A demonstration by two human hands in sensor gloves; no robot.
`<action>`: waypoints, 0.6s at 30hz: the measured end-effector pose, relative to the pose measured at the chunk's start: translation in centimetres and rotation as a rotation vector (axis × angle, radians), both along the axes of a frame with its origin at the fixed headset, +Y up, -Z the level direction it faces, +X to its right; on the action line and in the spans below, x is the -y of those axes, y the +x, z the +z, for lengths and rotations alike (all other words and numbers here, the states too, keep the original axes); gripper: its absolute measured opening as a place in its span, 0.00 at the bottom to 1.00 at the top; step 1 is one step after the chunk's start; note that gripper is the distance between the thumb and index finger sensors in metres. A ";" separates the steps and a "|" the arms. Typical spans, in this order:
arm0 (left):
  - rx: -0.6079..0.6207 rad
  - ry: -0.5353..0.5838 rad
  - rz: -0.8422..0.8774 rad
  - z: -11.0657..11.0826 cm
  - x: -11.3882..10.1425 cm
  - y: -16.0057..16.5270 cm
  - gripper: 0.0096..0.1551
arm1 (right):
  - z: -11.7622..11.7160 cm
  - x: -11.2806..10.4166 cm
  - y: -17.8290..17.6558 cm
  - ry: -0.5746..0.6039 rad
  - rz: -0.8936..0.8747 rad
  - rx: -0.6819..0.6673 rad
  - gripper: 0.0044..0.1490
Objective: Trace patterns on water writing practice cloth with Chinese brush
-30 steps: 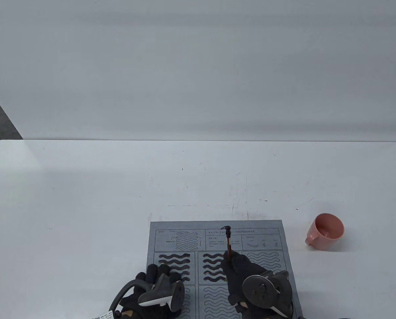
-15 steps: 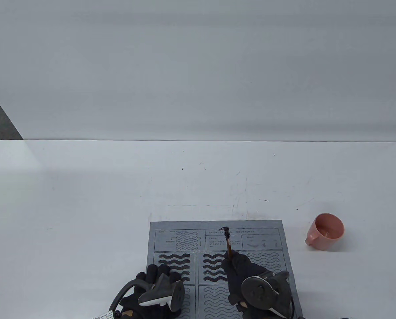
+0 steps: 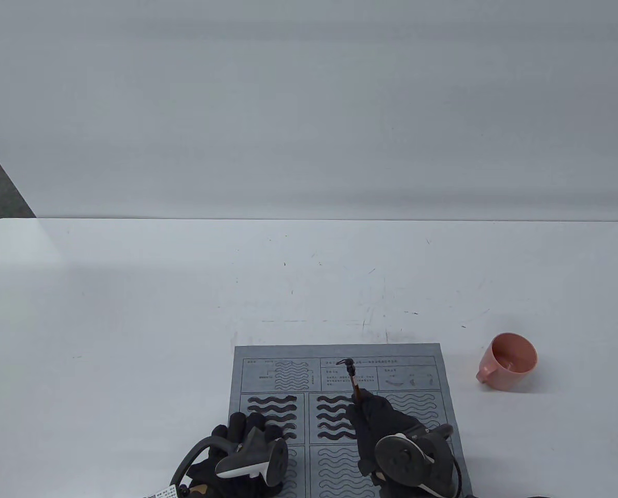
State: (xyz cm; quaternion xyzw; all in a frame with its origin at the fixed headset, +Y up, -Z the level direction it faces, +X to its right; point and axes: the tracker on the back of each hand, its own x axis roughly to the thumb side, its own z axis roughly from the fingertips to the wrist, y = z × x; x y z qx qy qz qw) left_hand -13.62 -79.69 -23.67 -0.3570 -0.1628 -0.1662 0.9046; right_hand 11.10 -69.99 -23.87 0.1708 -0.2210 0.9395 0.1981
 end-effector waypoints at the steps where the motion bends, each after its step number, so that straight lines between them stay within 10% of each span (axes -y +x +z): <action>1: 0.000 0.000 0.000 0.0 0.0 0.0 0.55 | 0.0 0.0 0.0 0.006 0.004 -0.001 0.24; 18: 0.000 0.000 0.000 0.0 0.0 0.0 0.55 | 0.0 -0.1 0.2 -0.013 0.007 0.022 0.23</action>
